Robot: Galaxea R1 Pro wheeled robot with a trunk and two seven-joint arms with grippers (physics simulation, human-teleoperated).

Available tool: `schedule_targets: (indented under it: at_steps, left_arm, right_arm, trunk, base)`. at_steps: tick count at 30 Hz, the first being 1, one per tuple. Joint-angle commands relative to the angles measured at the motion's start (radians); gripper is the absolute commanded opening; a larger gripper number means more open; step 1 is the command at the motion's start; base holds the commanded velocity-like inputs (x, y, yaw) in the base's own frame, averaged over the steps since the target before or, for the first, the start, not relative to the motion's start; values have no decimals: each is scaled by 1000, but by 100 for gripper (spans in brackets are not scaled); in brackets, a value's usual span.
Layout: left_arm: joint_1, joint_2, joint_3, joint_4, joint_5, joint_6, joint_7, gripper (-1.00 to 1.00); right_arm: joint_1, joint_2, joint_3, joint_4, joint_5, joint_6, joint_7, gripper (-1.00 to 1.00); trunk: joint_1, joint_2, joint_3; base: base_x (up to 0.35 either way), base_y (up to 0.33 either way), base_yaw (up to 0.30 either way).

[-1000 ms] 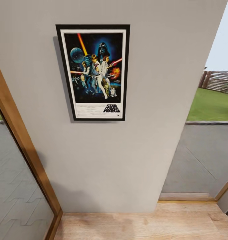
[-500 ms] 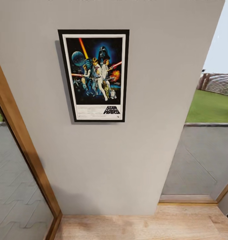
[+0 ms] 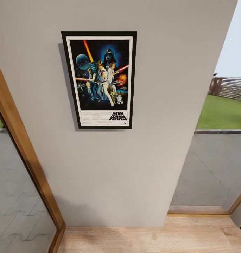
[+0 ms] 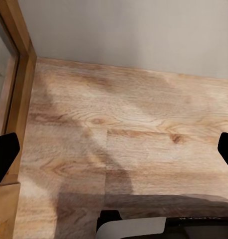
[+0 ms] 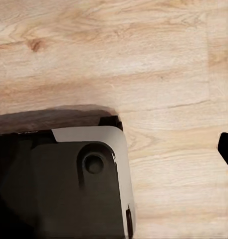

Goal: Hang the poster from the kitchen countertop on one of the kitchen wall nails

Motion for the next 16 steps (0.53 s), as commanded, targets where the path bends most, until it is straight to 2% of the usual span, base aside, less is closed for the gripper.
schedule_targets:
  at_steps: [1, 16]
  left_arm:
    - [0, 0, 3, -1, -3, -3, -5, 100]
    - [0, 0, 3, -1, -4, -4, -3, 100]
  right_arm:
    - [-2, 0, 8, 7, -8, -5, 7, 100]
    - [-2, 3, 8, 18, -8, -5, 7, 100]
  trunk:
    - [1, -2, -2]
    - [1, -2, -2]
  base:
    - [0, 0, 0]
    - [0, 0, 0]
